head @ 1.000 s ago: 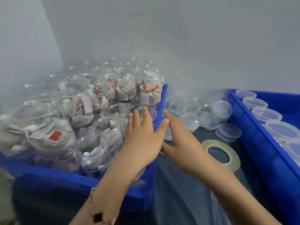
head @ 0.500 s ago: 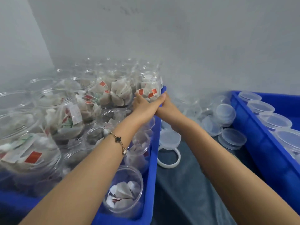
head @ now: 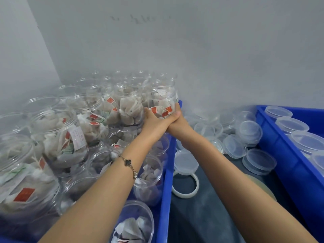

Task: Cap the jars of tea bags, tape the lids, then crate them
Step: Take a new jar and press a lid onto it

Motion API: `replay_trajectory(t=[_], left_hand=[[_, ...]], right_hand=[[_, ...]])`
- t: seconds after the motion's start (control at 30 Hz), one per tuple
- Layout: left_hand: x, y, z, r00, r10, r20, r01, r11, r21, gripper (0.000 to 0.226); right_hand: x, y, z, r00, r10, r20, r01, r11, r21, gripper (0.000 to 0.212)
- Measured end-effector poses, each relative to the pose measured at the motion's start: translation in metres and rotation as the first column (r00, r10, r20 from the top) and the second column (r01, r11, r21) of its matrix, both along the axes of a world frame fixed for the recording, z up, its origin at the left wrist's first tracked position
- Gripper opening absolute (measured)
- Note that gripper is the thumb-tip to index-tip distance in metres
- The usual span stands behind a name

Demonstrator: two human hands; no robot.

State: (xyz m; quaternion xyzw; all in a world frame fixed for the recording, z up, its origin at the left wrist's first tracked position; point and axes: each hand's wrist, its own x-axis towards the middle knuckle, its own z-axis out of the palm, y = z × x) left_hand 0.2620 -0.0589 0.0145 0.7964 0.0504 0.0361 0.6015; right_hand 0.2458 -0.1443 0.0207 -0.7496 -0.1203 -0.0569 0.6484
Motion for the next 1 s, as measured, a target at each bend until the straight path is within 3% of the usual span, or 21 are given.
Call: replay_trajectory(t=[0.1, 0.23, 0.3, 0.4, 0.47, 0.57, 0.63, 0.7, 0.73, 0.8, 0.9, 1.0], left_hand=[[-0.012, -0.01, 0.009, 0.998, -0.019, 0.066, 0.021, 0.999, -0.025, 0.124], [-0.038, -0.031, 0.026, 0.988, -0.031, 0.15, 0.039, 0.998, -0.049, 0.114], [-0.056, -0.045, 0.03, 0.985, -0.058, 0.163, 0.071, 0.994, -0.078, 0.113], [-0.089, -0.076, 0.024, 0.994, -0.015, 0.106, 0.033, 0.985, -0.168, 0.112], [-0.113, -0.099, 0.014, 0.997, 0.076, 0.033, -0.068, 0.977, -0.201, 0.11], [-0.134, -0.12, -0.011, 0.982, 0.184, -0.033, -0.187, 0.97, -0.157, 0.106], [-0.148, -0.129, -0.033, 0.979, 0.201, -0.043, -0.206, 0.964, -0.17, 0.091], [-0.166, -0.134, -0.055, 0.976, 0.213, -0.044, -0.217, 0.956, -0.198, 0.077], [-0.176, -0.133, -0.065, 0.977, 0.209, -0.049, -0.215, 0.957, -0.196, 0.073], [-0.192, -0.13, -0.083, 0.984, 0.174, -0.047, -0.179, 0.97, -0.165, 0.069], [-0.207, -0.125, -0.103, 0.996, 0.076, -0.057, -0.082, 0.99, -0.112, 0.068], [-0.21, -0.122, -0.113, 0.998, 0.017, -0.058, -0.022, 0.997, -0.074, 0.072]], right_hand=[[-0.014, -0.007, 0.01, 0.999, -0.029, 0.031, 0.028, 0.999, 0.019, 0.035], [-0.035, -0.026, 0.017, 0.993, -0.087, 0.081, 0.084, 0.996, 0.039, 0.068], [-0.051, -0.034, 0.017, 0.983, -0.136, 0.126, 0.133, 0.991, 0.033, 0.063], [-0.076, -0.051, 0.012, 0.937, -0.227, 0.266, 0.261, 0.96, -0.099, 0.044], [-0.085, -0.062, -0.003, 0.917, -0.246, 0.313, 0.257, 0.966, 0.006, 0.032], [-0.108, -0.073, -0.034, 0.954, -0.241, 0.176, 0.21, 0.961, 0.179, 0.028], [-0.133, -0.079, -0.048, 0.952, -0.297, 0.079, 0.286, 0.949, 0.132, 0.027], [-0.153, -0.079, -0.06, 0.944, -0.317, 0.094, 0.321, 0.947, -0.027, 0.026], [-0.16, -0.08, -0.071, 0.953, -0.299, 0.058, 0.301, 0.953, -0.037, 0.022], [-0.175, -0.082, -0.092, 0.959, -0.264, -0.102, 0.276, 0.952, 0.13, 0.006], [-0.197, -0.082, -0.104, 0.956, -0.268, -0.121, 0.285, 0.945, 0.158, 0.002], [-0.206, -0.089, -0.113, 0.938, -0.328, -0.114, 0.334, 0.941, 0.044, 0.028]])
